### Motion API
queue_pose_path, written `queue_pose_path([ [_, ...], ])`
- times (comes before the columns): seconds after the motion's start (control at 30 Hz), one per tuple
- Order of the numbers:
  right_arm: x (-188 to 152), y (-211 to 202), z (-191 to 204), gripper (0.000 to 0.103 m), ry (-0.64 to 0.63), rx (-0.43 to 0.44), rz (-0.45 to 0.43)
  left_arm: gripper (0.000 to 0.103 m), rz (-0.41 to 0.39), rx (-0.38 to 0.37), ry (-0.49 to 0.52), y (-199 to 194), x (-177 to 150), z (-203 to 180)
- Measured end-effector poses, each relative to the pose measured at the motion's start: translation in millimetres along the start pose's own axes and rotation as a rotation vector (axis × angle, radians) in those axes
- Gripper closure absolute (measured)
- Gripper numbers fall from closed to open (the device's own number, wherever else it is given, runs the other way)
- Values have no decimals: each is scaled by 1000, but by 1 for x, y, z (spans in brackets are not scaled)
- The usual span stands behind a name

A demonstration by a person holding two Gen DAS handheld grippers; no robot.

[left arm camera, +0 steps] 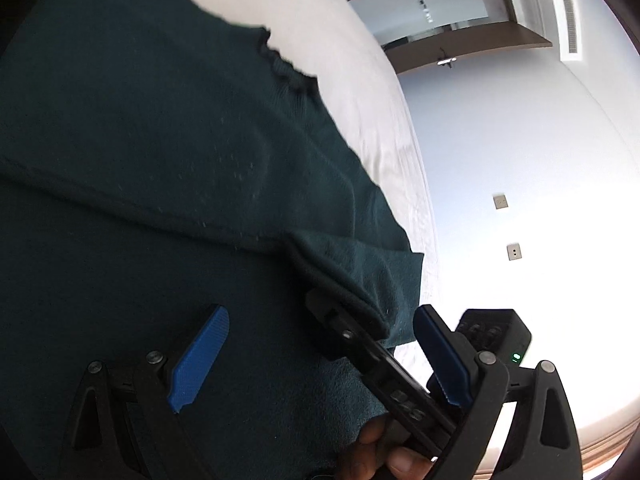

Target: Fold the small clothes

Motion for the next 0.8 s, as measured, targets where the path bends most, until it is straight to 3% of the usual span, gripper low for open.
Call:
queue_pose_path([
  [0.03,-1,-12,0,71,10,24,-3,8,9,-2,-4,5,0,-1],
  [0.07,-2,-35,-6,46,20,51,-11,8,12,-5,-7,8,-1,-4],
  [0.13,0,-63,-4,24,27,84,-52,8,21,-16,-8,13,-1,-10],
  [0.17,6,-82,-3,23,23,75,-62,8,28,-21,-5,16,-1,-13],
  [0.3,-26,-124,-18,23,127,103,-104,13,45,-10,5,27,-2,-22],
  [0.4,-42,-156,-37,23,221,194,-161,51,75,6,16,42,3,-31],
  [0.47,-42,-164,-41,23,249,232,-177,89,96,55,46,50,3,-36],
  [0.5,-41,-167,-46,23,263,250,-185,97,88,80,70,51,3,-40],
  [0.67,-42,-179,-68,23,376,354,-265,96,11,110,147,25,17,-50],
  [0.8,-39,-180,-69,24,385,377,-299,96,-93,177,192,-16,50,-44],
])
Point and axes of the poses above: each gripper's, at about its wrist camera, not at the fingertips, and y roughly the way its jaws point, z to its left, x to its top, the point moved 3 cm from there along y, roughly the way its jaws point, and after that the axes turned 15 degrees about x, right-handed, at the moved point
